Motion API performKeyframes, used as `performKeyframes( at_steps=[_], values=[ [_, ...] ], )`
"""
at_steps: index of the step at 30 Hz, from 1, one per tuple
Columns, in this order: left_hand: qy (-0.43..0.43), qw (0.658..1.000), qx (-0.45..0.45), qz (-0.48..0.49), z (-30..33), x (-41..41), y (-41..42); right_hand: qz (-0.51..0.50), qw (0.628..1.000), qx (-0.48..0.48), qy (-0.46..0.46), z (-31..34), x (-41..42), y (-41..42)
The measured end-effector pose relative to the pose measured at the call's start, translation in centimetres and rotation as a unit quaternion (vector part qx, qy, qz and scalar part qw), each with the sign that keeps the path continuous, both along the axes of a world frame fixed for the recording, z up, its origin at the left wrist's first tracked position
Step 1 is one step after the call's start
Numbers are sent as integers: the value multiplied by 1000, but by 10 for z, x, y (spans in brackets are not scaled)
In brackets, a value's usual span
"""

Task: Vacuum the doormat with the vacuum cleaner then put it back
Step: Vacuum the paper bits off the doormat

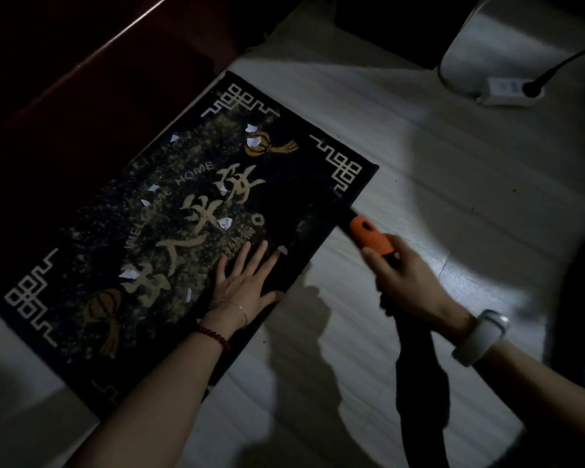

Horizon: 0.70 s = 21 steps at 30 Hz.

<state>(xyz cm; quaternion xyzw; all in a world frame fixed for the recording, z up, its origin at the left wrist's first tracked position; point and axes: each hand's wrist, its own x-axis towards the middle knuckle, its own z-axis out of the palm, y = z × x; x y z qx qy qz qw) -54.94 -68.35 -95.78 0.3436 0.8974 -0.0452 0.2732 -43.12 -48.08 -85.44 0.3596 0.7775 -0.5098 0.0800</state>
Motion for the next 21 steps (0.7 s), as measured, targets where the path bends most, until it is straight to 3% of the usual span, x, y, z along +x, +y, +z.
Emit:
performKeyframes(
  at_steps=[4,7,9,15,21],
  values=[
    [21,1000,-15,-6,3,4,1,-72,997,5,2,3,5,31],
    [145,987,59,-43,5,15,-7,-49,999,13,-9,-1,13,24],
    [182,976,108,-57,-3,27,-23,-45,999,22,-7,-5,17,19],
    [166,978,111,-56,-13,61,-57,-24,999,23,-10,-1,23,11],
    [119,986,109,-44,-8,52,-56,82,995,0,-48,7,60,-19]
  ],
)
